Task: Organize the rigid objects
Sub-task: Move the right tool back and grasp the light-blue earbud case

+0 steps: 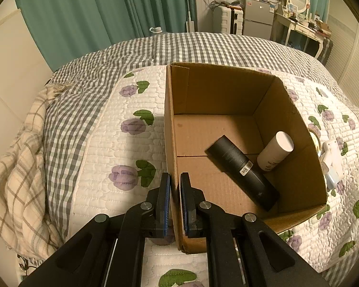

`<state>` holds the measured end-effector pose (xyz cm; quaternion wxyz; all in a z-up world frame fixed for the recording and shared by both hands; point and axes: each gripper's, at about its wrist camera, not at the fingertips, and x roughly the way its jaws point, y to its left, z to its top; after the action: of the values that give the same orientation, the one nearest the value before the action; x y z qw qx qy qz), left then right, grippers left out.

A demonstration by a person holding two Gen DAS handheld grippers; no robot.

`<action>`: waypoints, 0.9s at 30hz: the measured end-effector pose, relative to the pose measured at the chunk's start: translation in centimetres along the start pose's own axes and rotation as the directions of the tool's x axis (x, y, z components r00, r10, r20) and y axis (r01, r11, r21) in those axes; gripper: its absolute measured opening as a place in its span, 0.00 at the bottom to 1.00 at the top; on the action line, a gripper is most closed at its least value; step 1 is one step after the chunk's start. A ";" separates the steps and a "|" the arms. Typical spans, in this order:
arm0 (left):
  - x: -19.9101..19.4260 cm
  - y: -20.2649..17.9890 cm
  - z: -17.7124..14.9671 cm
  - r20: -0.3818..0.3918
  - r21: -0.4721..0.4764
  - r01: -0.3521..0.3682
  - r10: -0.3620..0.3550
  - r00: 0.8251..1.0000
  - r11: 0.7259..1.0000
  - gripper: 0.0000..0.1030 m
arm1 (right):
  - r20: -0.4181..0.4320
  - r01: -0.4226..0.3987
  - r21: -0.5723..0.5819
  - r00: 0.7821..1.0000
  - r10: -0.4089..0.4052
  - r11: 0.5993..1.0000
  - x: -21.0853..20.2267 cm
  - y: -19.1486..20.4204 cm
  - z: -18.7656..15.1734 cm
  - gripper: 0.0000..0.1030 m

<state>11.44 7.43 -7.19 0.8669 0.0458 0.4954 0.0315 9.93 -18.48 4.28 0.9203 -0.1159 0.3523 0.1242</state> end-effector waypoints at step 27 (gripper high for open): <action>-0.1 -0.5 -0.1 0.011 0.019 -0.030 0.030 0.999 0.999 0.08 | -0.289 0.007 0.080 0.957 0.016 0.997 9.7 -2.5 -15.4 0.73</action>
<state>11.34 6.97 -7.18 0.8685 0.0620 0.4902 0.0394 8.23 -24.06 -13.13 0.8626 -0.0951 0.4879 0.0939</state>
